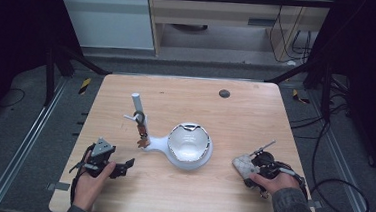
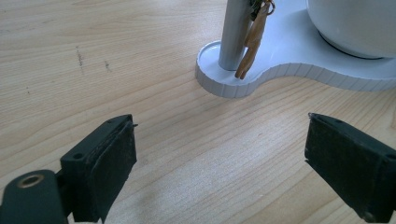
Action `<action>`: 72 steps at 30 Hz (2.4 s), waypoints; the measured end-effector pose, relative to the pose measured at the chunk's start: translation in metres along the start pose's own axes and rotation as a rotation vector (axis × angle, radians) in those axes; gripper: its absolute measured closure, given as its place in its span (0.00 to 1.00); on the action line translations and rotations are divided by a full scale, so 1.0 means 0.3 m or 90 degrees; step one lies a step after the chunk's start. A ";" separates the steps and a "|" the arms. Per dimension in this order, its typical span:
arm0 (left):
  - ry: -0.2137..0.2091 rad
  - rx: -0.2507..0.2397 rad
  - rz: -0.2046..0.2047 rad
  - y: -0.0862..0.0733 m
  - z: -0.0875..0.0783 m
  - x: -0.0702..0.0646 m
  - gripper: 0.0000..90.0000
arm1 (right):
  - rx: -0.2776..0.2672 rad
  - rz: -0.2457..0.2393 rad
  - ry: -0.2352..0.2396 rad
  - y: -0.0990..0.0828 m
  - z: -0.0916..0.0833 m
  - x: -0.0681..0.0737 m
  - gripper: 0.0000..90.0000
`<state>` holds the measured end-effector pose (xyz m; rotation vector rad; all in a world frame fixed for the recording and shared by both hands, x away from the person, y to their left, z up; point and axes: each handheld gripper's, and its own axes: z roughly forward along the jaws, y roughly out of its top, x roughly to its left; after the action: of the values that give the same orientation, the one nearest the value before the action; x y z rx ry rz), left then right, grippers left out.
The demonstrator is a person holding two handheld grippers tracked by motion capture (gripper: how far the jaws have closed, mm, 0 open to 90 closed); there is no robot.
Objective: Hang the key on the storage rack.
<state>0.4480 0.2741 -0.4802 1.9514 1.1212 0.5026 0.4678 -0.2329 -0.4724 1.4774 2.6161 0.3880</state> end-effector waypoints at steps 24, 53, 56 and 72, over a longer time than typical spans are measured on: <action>0.003 0.000 -0.003 -0.001 -0.002 0.004 0.09 | -0.001 -0.033 -0.007 -0.005 -0.010 0.010 0.33; 0.033 -0.002 -0.012 -0.005 -0.013 0.034 0.09 | -0.074 -0.183 -0.061 0.131 -0.330 0.193 0.35; 0.040 -0.002 -0.016 -0.008 -0.016 0.039 0.09 | -0.070 -0.194 -0.060 0.151 -0.332 0.225 0.35; 0.068 0.017 -0.034 -0.019 -0.007 0.065 0.09 | -0.079 -0.236 -0.053 0.234 -0.364 0.327 0.35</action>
<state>0.4539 0.2934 -0.4844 1.9307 1.2494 0.5726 0.4507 -0.1325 -0.3453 0.9231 2.6652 0.4256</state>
